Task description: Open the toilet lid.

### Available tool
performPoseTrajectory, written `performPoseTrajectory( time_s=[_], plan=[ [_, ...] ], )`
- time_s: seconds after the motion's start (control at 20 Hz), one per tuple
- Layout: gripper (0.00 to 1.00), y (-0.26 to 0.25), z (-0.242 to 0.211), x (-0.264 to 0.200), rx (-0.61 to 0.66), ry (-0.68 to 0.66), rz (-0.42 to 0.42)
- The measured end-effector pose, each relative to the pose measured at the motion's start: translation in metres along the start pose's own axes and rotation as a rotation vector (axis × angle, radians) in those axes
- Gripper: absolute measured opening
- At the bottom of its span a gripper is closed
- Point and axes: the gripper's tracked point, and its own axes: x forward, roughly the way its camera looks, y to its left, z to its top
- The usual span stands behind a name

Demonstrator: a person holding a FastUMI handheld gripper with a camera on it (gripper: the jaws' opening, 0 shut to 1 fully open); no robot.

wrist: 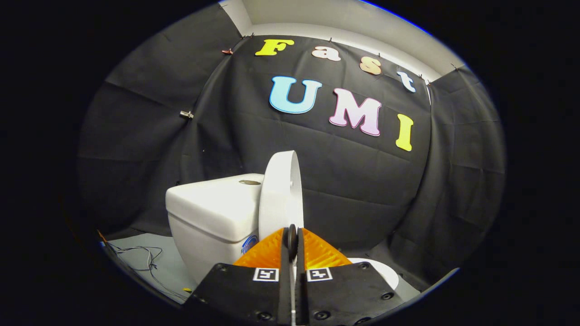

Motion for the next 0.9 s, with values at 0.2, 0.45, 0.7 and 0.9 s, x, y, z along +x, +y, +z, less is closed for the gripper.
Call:
performPoseTrajectory(
  time_s=[0.2, 0.45, 0.7, 0.9],
  plan=[
    [0.55, 0.014, -0.011, 0.000, 0.022, 0.040, 0.073],
    [0.99, 0.008, 0.014, -0.007, 0.004, -0.020, 0.039],
    [0.99, 0.005, 0.055, -0.019, 0.014, -0.057, 0.055],
    [0.99, -0.009, 0.095, -0.030, 0.035, -0.083, 0.053]
  ],
)
